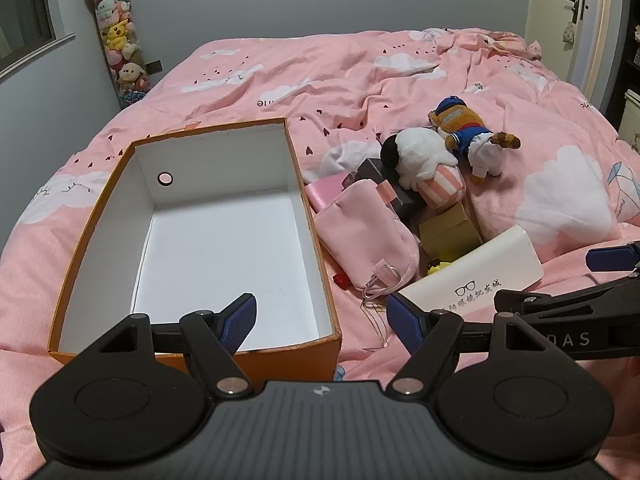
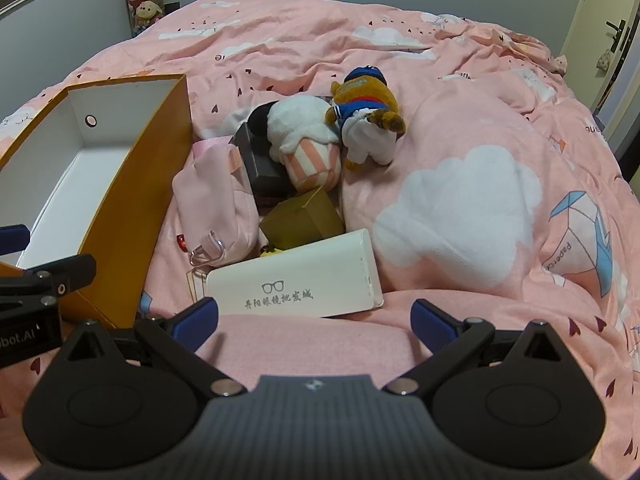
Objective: Organize objects
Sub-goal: 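Reach the left tool toward the white glasses case and grasp it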
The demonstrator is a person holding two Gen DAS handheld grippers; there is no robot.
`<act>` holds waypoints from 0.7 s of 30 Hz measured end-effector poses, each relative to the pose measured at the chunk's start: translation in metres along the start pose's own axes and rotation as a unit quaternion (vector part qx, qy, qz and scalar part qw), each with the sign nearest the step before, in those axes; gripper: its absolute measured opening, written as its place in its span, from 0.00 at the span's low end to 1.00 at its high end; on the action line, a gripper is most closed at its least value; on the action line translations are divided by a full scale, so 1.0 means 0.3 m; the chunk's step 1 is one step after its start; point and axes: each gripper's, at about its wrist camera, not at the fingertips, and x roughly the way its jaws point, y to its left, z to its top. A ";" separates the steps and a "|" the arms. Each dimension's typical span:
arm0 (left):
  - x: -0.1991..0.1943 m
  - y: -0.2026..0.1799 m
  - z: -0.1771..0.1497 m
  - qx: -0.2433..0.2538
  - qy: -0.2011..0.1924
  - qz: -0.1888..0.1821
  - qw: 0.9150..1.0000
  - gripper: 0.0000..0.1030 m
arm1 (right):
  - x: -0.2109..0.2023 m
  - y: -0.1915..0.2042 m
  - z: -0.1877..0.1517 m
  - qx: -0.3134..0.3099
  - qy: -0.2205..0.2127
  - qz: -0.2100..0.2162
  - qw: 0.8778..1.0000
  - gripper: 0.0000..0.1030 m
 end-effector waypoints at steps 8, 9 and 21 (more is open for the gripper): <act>0.004 0.001 -0.002 0.000 0.003 -0.001 1.000 0.85 | 0.003 -0.001 0.000 0.001 0.002 0.001 1.000 0.99; 0.006 0.001 -0.002 0.000 0.003 -0.001 1.000 0.85 | 0.004 -0.001 0.000 0.001 0.002 0.001 1.000 0.99; 0.015 -0.061 0.037 0.069 0.008 -0.037 0.997 0.75 | 0.009 -0.066 0.011 0.030 0.014 -0.010 0.999 0.86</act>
